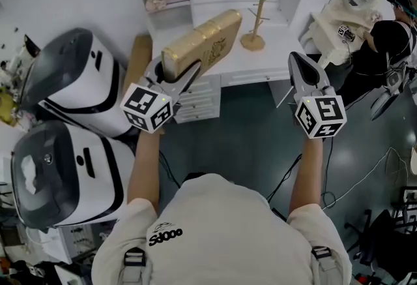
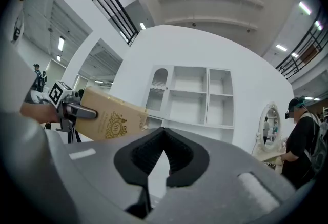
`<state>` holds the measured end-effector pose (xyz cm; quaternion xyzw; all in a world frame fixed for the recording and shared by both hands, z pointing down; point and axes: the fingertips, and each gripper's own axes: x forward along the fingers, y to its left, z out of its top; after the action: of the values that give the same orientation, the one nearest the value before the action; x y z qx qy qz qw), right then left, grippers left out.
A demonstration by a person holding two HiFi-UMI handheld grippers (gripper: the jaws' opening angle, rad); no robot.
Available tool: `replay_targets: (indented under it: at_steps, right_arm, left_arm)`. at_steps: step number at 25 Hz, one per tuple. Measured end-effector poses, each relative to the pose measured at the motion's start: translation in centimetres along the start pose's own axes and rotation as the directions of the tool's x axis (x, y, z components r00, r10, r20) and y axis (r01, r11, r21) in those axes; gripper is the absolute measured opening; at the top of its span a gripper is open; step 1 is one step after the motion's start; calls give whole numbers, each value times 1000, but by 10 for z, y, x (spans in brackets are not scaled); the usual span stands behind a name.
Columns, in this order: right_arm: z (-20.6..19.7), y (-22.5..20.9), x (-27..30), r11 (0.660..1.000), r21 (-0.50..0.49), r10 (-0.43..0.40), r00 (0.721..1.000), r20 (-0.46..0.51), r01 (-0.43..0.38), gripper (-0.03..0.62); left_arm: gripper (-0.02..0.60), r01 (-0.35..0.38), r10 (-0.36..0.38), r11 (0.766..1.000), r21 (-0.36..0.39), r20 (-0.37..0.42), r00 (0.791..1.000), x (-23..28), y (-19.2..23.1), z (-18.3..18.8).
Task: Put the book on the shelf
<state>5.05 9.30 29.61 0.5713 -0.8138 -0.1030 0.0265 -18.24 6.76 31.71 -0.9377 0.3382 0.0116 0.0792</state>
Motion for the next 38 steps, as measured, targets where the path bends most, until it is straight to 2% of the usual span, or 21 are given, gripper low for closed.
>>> replay_targets:
  at_steps: [3, 6, 11, 14, 21, 30, 38]
  right_arm:
    - [-5, -15, -4, 1000, 29, -5, 1000, 16, 5, 2]
    - [-3, -27, -2, 998, 51, 22, 999, 42, -25, 0]
    - [-8, -46, 14, 1000, -2, 21, 999, 38, -21, 0]
    - [-23, -57, 33, 1000, 4, 30, 999, 30, -30, 0]
    - [-46, -112, 114, 998, 69, -6, 999, 36, 3, -2]
    - [-44, -166, 223, 999, 51, -14, 1000, 18, 13, -2]
    - [-45, -191, 284, 999, 36, -24, 1000, 6, 23, 0]
  left_arm:
    - [232, -9, 9, 1000, -8, -22, 1000, 8, -9, -8]
    - [232, -3, 3, 1000, 0, -48, 999, 21, -15, -13]
    - [232, -3, 4, 1000, 6, -40, 999, 49, -7, -15]
    - [232, -7, 7, 1000, 2, -38, 999, 69, 7, -24]
    - [232, -10, 10, 1000, -7, -19, 1000, 141, 75, -42]
    - [233, 17, -17, 1000, -16, -2, 1000, 236, 162, -40]
    - [233, 30, -30, 1000, 4, 18, 999, 282, 216, -31]
